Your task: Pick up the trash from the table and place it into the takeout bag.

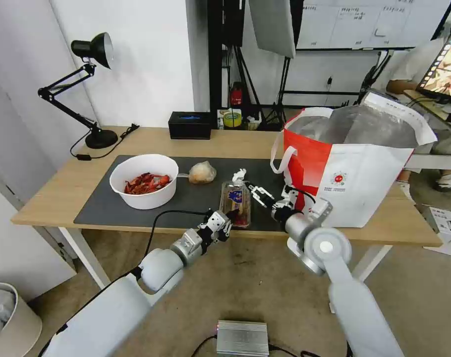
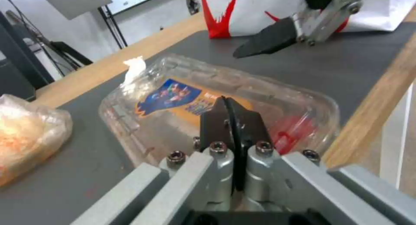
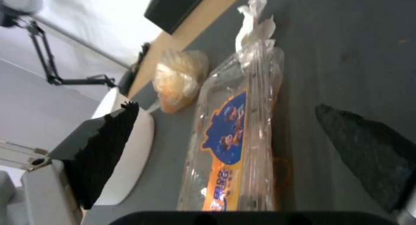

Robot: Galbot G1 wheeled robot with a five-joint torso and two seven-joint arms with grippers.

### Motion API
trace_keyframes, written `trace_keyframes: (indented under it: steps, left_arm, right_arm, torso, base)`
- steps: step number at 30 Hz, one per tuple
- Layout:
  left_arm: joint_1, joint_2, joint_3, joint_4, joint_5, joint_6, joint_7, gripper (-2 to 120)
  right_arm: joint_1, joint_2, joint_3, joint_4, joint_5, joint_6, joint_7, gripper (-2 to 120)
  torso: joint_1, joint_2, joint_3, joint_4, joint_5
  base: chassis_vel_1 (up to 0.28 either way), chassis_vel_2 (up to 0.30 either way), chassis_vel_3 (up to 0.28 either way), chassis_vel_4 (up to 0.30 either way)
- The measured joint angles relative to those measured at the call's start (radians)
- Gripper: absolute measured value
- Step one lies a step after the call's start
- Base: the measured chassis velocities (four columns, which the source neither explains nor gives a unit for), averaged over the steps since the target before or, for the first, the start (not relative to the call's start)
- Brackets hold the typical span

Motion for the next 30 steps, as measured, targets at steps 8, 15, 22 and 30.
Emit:
trace_keyframes:
  steps: [8, 15, 22, 30]
  left_arm:
    - [0.004, 0.000, -0.001, 0.003, -0.002, -0.006, -0.001, 0]
    - [0.004, -0.002, 0.001, 0.004, -0.003, -0.008, -0.001, 0]
    - [0.004, 0.006, 0.000, -0.003, -0.008, -0.008, -0.001, 0]
    - [0.014, 0.009, -0.008, -0.010, -0.010, -0.010, -0.001, 0]
  right_arm:
    - [0.057, 0.027, -0.026, -0.056, -0.009, -0.035, 0.054, 100]
    - [0.089, 0.038, -0.038, -0.097, -0.009, -0.063, 0.084, 100]
    - [0.109, 0.052, -0.043, -0.117, -0.008, -0.071, 0.086, 100]
    - [0.128, 0.066, -0.055, -0.135, -0.008, -0.095, 0.095, 100]
  torso:
    - [0.000, 0.000, 0.000, 0.0000, 0.0000]
    - [0.000, 0.000, 0.000, -0.0001, 0.0000]
    - [0.000, 0.000, 0.000, 0.0000, 0.0000]
    - [0.000, 0.000, 0.000, 0.0000, 0.0000]
  base:
    - [0.000, 0.000, 0.000, 0.000]
    - [0.000, 0.000, 0.000, 0.000]
    - [0.000, 0.000, 0.000, 0.000]
    - [0.000, 0.000, 0.000, 0.000]
